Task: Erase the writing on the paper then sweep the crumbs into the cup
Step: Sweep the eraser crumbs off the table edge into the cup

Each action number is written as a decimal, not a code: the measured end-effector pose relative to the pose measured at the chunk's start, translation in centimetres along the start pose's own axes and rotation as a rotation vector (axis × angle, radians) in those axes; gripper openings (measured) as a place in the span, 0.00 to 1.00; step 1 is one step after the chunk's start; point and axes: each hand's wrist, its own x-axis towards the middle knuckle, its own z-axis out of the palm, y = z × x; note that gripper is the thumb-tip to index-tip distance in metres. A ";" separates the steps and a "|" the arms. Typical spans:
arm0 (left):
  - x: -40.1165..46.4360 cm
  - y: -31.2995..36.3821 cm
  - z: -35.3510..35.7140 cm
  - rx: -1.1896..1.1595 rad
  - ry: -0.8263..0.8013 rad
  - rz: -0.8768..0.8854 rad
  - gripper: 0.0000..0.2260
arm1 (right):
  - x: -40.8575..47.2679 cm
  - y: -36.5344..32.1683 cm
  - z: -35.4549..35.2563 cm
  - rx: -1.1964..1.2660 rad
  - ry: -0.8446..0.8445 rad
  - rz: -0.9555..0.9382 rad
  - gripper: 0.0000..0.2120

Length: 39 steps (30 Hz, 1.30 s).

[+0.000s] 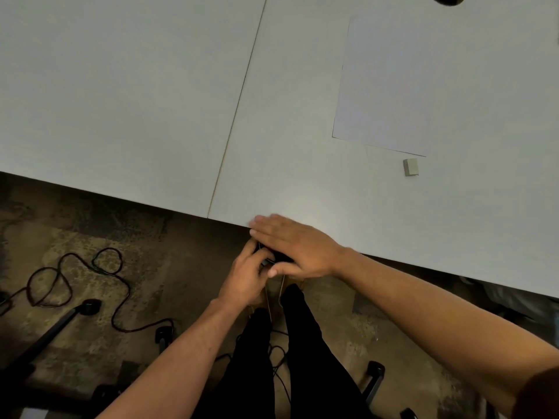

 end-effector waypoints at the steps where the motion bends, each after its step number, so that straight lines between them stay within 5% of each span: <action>1: 0.0 0.0 -0.1 0.002 0.013 0.006 0.08 | 0.4 0.4 -0.5 0.000 0.045 0.041 0.35; 6: 0.2 0.0 -0.2 0.007 0.029 -0.004 0.04 | 4.0 4.1 -3.4 -0.079 0.210 0.453 0.37; 9: 0.1 -0.2 -0.5 0.002 0.034 -0.008 0.04 | 5.9 6.0 -4.0 -0.102 0.163 0.612 0.39; 21: 0.1 0.1 -0.7 -0.032 0.044 -0.007 0.11 | 2.7 1.3 -0.3 -0.273 -0.116 0.119 0.40; 30: 0.1 -0.2 -0.5 -0.026 0.049 0.038 0.09 | -1.0 -1.5 0.9 0.037 0.025 0.154 0.35; 34: 0.4 -0.2 -0.3 -0.008 0.061 0.023 0.07 | 1.3 0.6 -1.1 -0.062 0.158 0.288 0.35; 39: 0.3 -0.1 0.0 -0.027 0.072 0.025 0.05 | 2.9 2.3 -1.1 -0.267 0.010 0.377 0.39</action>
